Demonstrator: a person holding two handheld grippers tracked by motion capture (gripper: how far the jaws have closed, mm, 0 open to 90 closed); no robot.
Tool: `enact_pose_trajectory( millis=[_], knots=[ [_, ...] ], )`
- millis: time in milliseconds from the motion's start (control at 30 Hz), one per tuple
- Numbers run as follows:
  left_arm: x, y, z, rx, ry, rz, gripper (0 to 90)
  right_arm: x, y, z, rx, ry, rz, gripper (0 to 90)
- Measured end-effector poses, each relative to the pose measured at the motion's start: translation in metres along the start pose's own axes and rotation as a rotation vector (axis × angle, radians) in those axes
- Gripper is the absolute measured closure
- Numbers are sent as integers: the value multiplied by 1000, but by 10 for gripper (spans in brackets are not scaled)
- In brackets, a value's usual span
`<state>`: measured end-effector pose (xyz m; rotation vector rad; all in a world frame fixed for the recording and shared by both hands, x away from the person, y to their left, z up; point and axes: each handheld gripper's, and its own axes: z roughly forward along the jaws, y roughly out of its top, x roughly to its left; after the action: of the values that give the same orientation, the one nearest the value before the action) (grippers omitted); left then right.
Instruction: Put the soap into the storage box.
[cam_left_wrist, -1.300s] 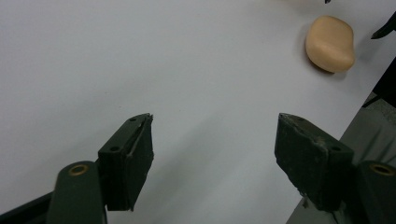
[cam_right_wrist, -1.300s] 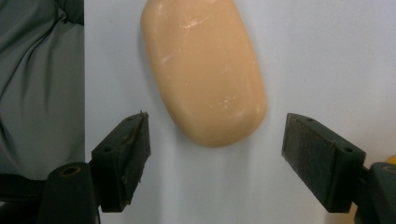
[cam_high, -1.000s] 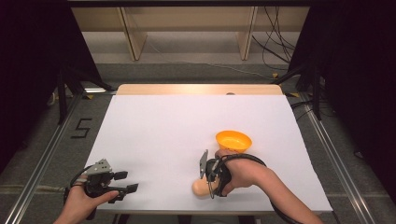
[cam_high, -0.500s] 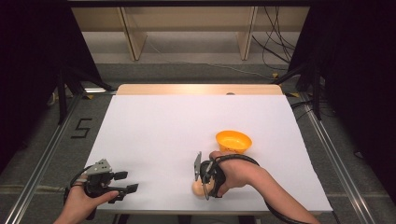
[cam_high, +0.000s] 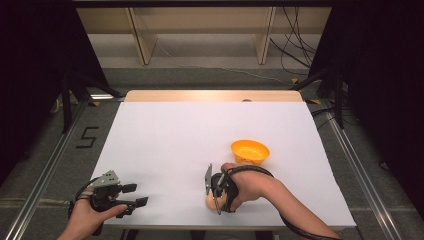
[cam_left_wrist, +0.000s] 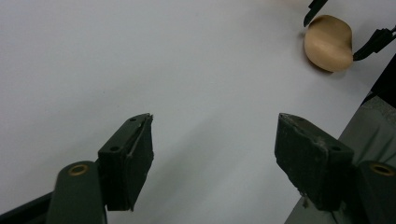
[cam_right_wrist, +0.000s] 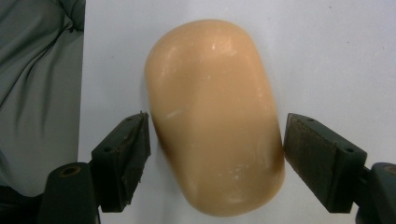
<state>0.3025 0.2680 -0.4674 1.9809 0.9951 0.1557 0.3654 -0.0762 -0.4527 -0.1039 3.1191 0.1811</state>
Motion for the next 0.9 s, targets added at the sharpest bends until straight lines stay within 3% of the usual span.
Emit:
enact_pose_trajectory(
  millis=[33, 67, 200, 233, 267, 367, 400, 433, 467, 500, 733, 767, 867, 900],
  knots=[
    [0, 0, 0, 0, 0, 0, 278, 2, 1, 0, 0, 8, 26, 242],
    [0, 0, 0, 0, 0, 0, 278, 1, 2, 0, 9, -2, 10, 242],
    [0, 0, 0, 1, 0, 0, 277, 2, 2, 3, 22, 15, 25, 241],
    [0, 0, 0, 1, 0, 0, 278, -2, 3, 6, 12, 7, -30, 242],
    [0, 0, 0, 1, 0, 0, 278, -2, 3, 6, 12, 7, -30, 242],
    [0, 0, 0, 1, 0, 1, 278, 2, 4, 8, 28, 24, 31, 243],
    [0, 0, 0, 1, 0, 1, 278, 2, 4, 8, 28, 24, 31, 243],
    [0, 0, 0, 1, 0, 0, 278, -1, 4, 9, 22, 12, -19, 246],
    [0, 0, 0, 2, 0, 1, 278, -1, 4, 9, 22, 12, -19, 246],
    [0, 0, 0, 2, 0, 1, 277, 2, 4, 10, 25, 26, 25, 247],
    [0, 0, 0, 1, 0, 1, 278, 0, 6, 10, 34, 26, 9, 254],
    [0, 0, 0, 0, -1, 0, 278, -2, 5, 10, 33, 23, -12, 260],
    [0, 0, 0, 0, -1, 1, 278, -3, 6, 9, 38, 16, -13, 272],
    [0, 0, 0, 1, -1, 0, 278, -3, 6, 9, 35, 35, 6, 280]
  ],
)
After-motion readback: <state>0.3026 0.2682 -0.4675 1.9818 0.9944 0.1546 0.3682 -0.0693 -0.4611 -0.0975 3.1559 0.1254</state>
